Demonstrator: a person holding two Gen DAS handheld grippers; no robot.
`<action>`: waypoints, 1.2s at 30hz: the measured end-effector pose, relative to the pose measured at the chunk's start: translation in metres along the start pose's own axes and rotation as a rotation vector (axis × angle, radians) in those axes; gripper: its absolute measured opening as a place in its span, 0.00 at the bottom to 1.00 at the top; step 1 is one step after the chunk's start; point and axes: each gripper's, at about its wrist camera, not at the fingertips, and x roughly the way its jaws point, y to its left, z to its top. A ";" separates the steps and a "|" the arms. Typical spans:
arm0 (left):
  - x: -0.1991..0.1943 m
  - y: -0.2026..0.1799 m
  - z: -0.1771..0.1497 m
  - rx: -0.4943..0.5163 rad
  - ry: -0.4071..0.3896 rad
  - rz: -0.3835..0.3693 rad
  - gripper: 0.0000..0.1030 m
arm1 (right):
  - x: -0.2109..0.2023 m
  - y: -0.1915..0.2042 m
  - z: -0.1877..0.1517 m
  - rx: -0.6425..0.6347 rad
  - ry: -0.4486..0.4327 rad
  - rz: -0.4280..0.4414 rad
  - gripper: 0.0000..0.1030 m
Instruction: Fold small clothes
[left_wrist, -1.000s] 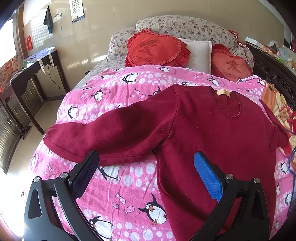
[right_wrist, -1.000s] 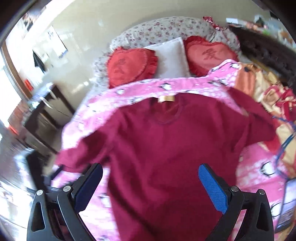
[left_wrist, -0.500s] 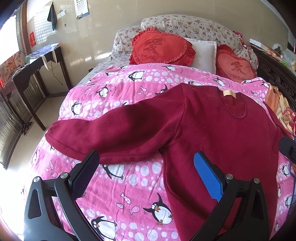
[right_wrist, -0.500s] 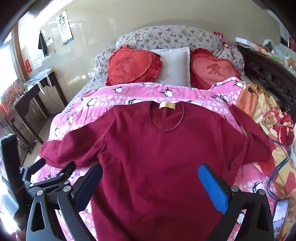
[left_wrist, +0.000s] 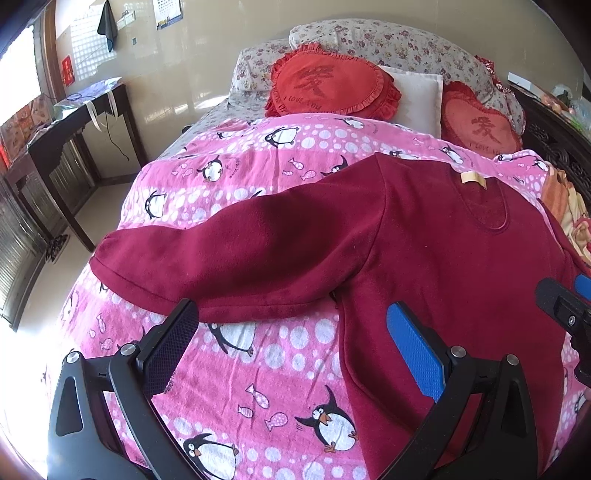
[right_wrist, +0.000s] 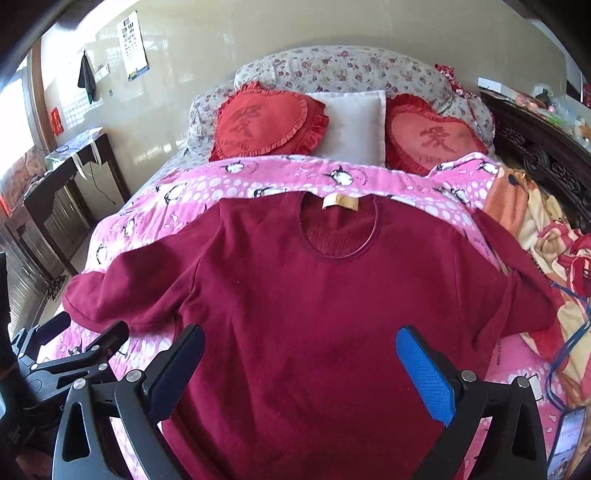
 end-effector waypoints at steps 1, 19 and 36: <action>0.001 0.000 0.000 -0.001 0.002 0.001 0.99 | 0.001 0.000 -0.001 0.002 0.001 -0.002 1.00; 0.022 0.031 -0.007 -0.058 0.053 0.024 0.99 | 0.018 0.018 -0.002 -0.050 0.031 0.011 1.00; 0.058 0.153 -0.006 -0.264 0.129 0.117 0.99 | 0.047 0.064 0.006 -0.129 0.080 0.057 1.00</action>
